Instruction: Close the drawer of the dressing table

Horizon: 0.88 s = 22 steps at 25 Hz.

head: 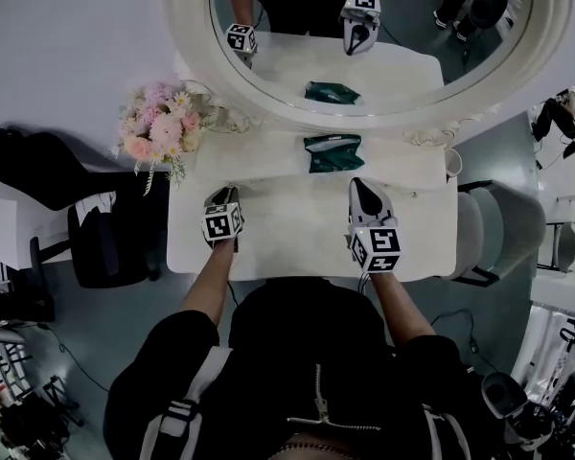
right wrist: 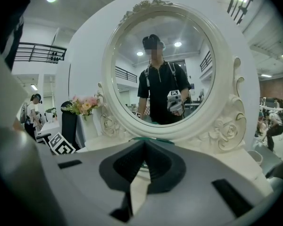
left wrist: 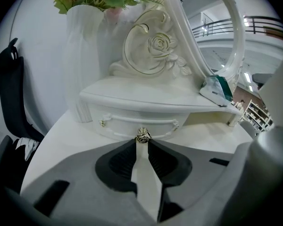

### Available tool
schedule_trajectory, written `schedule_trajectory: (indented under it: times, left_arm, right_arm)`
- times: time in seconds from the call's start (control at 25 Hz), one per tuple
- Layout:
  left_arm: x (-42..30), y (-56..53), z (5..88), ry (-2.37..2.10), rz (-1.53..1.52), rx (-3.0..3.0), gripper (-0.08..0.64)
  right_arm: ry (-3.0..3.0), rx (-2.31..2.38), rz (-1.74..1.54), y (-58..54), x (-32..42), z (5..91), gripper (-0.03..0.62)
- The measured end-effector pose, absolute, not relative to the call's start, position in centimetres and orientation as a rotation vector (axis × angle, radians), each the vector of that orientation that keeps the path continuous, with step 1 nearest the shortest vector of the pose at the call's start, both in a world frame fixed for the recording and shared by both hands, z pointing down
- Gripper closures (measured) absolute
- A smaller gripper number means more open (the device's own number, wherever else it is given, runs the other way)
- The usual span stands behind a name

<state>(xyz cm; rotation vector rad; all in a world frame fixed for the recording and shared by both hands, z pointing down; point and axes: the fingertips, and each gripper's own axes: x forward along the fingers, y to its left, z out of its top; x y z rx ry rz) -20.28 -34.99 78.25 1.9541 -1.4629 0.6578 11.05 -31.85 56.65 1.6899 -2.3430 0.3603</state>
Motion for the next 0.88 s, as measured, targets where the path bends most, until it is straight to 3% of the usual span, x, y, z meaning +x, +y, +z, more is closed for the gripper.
schedule_trajectory:
  times: [0.56, 0.72, 0.88]
  left_arm:
    - [-20.1, -36.1, 78.3, -1.458, 0.670, 1.958, 0.469]
    - [-20.0, -35.6, 78.2, -1.448, 0.671, 1.962, 0.411]
    - [-19.5, -33.9, 77.5, -1.441, 0.651, 1.971, 0.410]
  right_arm:
    - [-2.323, 1.720, 0.373, -32.1, 12.1, 56.7, 0.591]
    - [-2.329, 1.718, 0.380, -32.0, 12.0, 56.8, 0.591]
    - [-2.342, 1.718, 0.381, -31.6, 12.0, 56.7, 0.591]
